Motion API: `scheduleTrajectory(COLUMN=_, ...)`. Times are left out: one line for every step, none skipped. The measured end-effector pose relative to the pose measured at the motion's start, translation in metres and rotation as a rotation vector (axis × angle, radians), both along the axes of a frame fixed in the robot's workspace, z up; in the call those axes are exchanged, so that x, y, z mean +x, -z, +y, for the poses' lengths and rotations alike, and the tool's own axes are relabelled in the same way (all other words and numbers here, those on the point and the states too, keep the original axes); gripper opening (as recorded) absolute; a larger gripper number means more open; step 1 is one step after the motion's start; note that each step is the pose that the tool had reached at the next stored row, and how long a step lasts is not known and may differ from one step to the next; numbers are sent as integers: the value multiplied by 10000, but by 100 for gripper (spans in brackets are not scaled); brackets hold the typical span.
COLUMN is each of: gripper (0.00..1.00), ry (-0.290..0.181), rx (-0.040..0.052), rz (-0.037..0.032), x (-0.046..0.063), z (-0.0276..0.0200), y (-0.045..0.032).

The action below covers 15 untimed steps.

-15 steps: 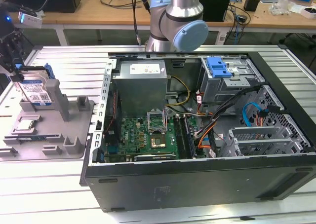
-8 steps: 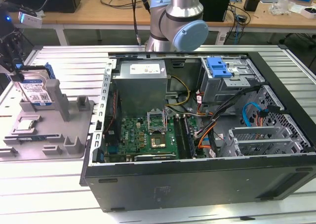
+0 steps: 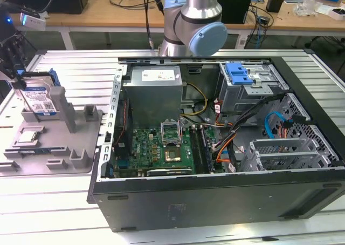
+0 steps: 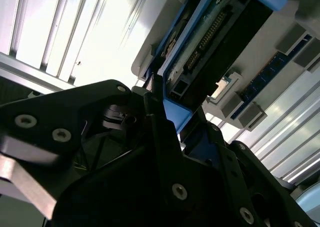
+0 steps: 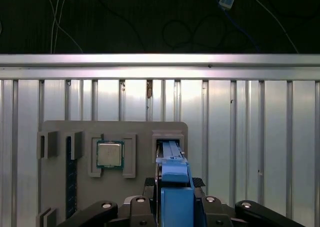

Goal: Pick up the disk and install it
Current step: 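Pick up the disk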

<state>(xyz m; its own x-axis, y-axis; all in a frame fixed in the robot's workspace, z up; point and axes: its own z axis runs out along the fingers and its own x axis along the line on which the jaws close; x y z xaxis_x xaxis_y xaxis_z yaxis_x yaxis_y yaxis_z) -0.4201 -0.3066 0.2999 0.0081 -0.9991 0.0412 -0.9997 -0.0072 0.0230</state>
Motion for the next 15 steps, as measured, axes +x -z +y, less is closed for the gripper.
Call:
scheduleTrajectory(gripper=37, ry=0, rx=0, rz=0, x=0, z=0, y=0)
scheduleTrajectory(gripper=37, ry=0, rx=-1, rz=-1, x=0, z=0, y=0)
scheduleTrajectory(gripper=37, ry=0, rx=-1, rz=-1, x=0, z=0, y=0)
scheduleTrajectory(gripper=37, ry=0, rx=0, rz=-1, x=0, z=0, y=0)
scheduleTrajectory(gripper=37, ry=0, rx=0, rz=-2, x=0, z=0, y=-2)
scheduleTrajectory(gripper=37, ry=0, rx=0, rz=-2, x=0, z=0, y=-5)
scheduleTrajectory(gripper=37, ry=0, rx=-1, rz=0, x=0, z=0, y=-13)
scheduleTrajectory(gripper=37, ry=0, rx=-1, rz=1, x=0, z=0, y=-19)
scheduleTrajectory(gripper=37, ry=0, rx=-1, rz=0, x=0, z=0, y=-30)
scheduleTrajectory(gripper=37, ry=0, rx=0, rz=-6, x=0, z=0, y=-48)
scheduleTrajectory(gripper=37, ry=-1, rx=-1, rz=-15, x=0, z=0, y=-70)
scheduleTrajectory(gripper=37, ry=0, rx=0, rz=-19, x=0, z=0, y=-79)
scheduleTrajectory(gripper=37, ry=0, rx=0, rz=-24, x=0, z=0, y=-88)
scheduleTrajectory(gripper=37, ry=0, rx=-1, rz=-29, x=0, z=0, y=-98)
scheduleTrajectory(gripper=37, ry=0, rx=-1, rz=-35, x=0, z=0, y=-106)
